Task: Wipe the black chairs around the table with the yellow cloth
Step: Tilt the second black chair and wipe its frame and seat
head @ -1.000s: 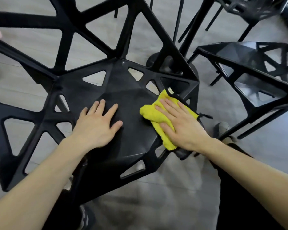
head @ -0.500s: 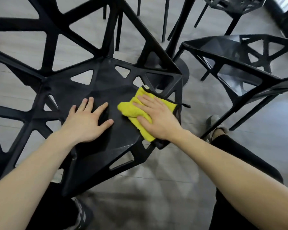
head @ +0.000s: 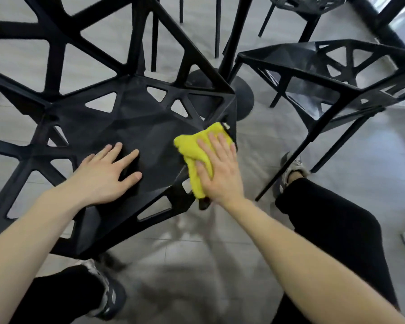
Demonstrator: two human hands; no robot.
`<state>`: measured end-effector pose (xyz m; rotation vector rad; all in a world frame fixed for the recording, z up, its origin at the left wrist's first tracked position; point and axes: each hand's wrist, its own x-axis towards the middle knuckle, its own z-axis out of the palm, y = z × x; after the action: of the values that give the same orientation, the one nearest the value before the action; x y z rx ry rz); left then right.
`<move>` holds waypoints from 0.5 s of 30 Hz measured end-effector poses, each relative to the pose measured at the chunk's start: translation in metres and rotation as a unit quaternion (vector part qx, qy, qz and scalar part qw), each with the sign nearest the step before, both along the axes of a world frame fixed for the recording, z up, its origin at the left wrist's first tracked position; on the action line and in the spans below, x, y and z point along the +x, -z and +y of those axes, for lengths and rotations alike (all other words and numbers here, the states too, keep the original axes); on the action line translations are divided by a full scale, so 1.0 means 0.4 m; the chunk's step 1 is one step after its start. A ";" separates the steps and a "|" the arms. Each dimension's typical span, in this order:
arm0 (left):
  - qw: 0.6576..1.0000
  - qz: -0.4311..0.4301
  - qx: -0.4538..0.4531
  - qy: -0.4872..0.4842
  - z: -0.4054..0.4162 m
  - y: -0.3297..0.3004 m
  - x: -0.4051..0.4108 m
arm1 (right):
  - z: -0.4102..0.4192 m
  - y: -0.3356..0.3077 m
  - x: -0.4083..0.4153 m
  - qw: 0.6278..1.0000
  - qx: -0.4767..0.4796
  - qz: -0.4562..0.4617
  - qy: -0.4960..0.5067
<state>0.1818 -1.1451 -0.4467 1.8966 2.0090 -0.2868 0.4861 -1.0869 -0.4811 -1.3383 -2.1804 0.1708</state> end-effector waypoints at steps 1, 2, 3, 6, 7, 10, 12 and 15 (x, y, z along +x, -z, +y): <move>1.000 -0.005 0.002 -0.002 0.001 0.002 0.003 | 0.086 -0.013 0.029 0.999 -0.008 -0.009 0.036; 1.000 -0.009 0.004 -0.004 0.003 0.005 0.007 | 0.160 -0.031 0.047 0.998 -0.014 -0.023 0.058; 1.000 -0.011 0.006 -0.004 0.006 0.007 0.010 | 0.214 -0.040 0.049 0.997 -0.016 -0.038 0.069; 1.000 -0.009 -0.008 0.000 0.013 0.000 0.022 | 0.171 -0.041 -0.050 0.994 0.008 -0.038 0.101; 1.000 -0.005 -0.013 0.001 0.015 -0.004 0.025 | 0.092 -0.042 -0.097 0.997 0.008 -0.028 0.070; 0.999 0.005 -0.036 0.007 0.023 -0.002 0.020 | -0.092 -0.067 -0.153 0.976 -0.028 -0.071 -0.202; 0.999 -0.004 -0.038 0.000 0.019 0.006 0.017 | -0.003 -0.093 -0.096 0.942 0.002 -0.137 -0.305; 0.999 -0.017 -0.033 -0.009 0.015 0.019 0.014 | 0.281 -0.128 0.022 0.965 0.077 -0.177 -0.177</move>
<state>0.1875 -1.1393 -0.4544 1.8308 1.9687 -0.3087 0.4949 -0.9745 -0.4298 -0.9388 -2.6610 -0.1128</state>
